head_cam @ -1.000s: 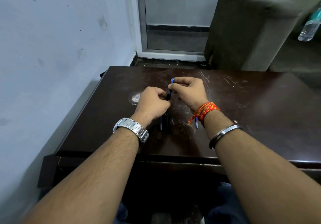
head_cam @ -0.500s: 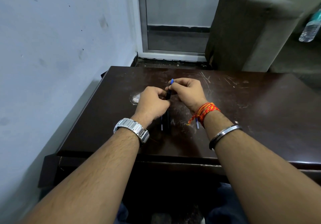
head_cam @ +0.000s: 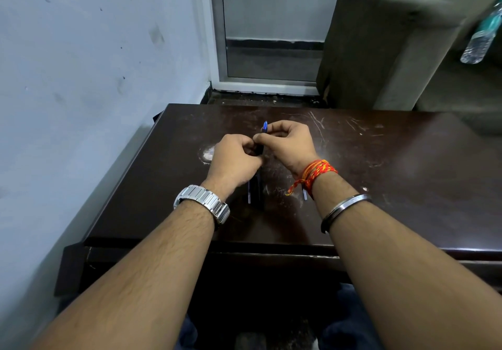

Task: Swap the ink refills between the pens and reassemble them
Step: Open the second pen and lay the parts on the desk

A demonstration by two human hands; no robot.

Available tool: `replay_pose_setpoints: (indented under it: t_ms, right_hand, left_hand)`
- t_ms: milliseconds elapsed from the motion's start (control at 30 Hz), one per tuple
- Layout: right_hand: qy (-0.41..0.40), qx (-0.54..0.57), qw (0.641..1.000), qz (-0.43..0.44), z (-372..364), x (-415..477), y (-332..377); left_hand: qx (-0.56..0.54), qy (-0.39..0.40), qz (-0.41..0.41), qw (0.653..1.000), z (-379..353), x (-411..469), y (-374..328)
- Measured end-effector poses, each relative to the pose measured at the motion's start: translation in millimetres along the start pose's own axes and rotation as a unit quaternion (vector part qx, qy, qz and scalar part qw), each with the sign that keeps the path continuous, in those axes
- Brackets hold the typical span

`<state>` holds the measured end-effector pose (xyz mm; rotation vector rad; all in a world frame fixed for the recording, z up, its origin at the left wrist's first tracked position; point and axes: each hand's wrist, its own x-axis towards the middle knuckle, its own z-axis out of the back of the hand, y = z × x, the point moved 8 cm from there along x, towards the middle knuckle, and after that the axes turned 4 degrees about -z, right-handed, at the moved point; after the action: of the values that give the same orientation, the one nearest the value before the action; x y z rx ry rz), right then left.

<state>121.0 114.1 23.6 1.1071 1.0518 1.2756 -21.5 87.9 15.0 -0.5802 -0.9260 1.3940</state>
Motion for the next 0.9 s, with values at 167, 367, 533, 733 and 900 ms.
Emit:
replay_pose_setpoints:
  t_ms: [167,367,533,733,900]
  right_hand:
    - [-0.005,-0.002,1.000,-0.005,3.3,1.1,-1.5]
    - [0.005,0.017,1.000,-0.011,4.5,0.4,-1.2]
    - [0.003,-0.006,1.000,-0.001,5.4,-1.0,0.3]
    - [0.006,-0.002,1.000,0.001,5.9,-1.2,0.8]
    - [0.000,-0.018,1.000,0.003,6.2,-0.8,-0.1]
  left_hand:
    - [-0.010,-0.020,0.002,1.000,4.2,-0.4,1.0]
    - [-0.062,-0.017,0.042,0.997,-1.6,-1.1,-0.3]
    - [-0.042,-0.011,0.022,0.999,1.3,-1.2,-0.1]
    - [-0.060,-0.024,0.042,0.997,2.2,-1.0,1.4]
    - [-0.055,-0.019,0.038,0.998,1.5,-0.1,4.1]
